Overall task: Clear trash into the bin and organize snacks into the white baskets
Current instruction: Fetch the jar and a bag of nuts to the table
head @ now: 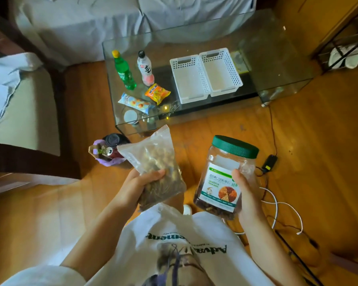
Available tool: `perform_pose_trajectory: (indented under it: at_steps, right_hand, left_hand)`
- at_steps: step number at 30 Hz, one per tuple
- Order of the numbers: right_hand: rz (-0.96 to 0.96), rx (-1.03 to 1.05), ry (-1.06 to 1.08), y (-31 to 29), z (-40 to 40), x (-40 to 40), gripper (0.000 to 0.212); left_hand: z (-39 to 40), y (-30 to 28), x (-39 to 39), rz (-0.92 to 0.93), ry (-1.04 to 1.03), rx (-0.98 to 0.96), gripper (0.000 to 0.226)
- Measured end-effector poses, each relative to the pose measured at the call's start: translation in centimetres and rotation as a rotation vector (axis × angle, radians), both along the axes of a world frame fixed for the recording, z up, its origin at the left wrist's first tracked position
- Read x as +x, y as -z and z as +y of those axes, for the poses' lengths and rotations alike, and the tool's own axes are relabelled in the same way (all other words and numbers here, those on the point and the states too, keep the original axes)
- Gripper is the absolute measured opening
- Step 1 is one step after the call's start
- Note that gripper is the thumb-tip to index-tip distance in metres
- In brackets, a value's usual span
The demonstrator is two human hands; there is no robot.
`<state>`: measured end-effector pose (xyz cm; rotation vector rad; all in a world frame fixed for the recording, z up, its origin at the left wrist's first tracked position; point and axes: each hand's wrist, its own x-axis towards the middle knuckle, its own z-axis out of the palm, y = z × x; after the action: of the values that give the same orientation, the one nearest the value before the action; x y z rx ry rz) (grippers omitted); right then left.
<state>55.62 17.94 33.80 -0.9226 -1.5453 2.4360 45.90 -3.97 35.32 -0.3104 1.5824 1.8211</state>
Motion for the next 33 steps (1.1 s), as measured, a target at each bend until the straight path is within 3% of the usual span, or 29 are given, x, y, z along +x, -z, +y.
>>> perform_pose_trajectory:
  at_steps: [7,12,18,22,27,33]
  right_hand:
    - [0.053,0.031,-0.071,0.4,5.3,-9.1,0.056]
    - [0.046,0.099,-0.121,0.0,10.0,-17.0,0.046]
    - [-0.011,0.111,-0.083,-0.4,14.0,-25.6,0.06]
    - [-0.029,0.109,-0.089,0.0,15.9,-30.4,0.044]
    - [-0.05,0.104,-0.136,0.8,18.3,-37.7,0.042]
    - [-0.118,0.154,-0.234,1.6,20.8,-48.7,0.074]
  left_hand:
    - [5.2,1.0,-8.6,0.014,0.002,-0.006,0.018]
    - [9.4,0.8,-16.9,0.008,-0.018,-0.005,0.026]
    - [12.3,-0.2,-25.1,-0.005,0.007,0.028,0.025]
    - [13.1,-0.1,-28.9,-0.02,-0.031,0.017,0.02]
    - [14.3,0.2,-34.1,-0.04,-0.141,0.002,0.019]
    - [16.9,0.8,-41.9,-0.065,-0.267,-0.049,0.017]
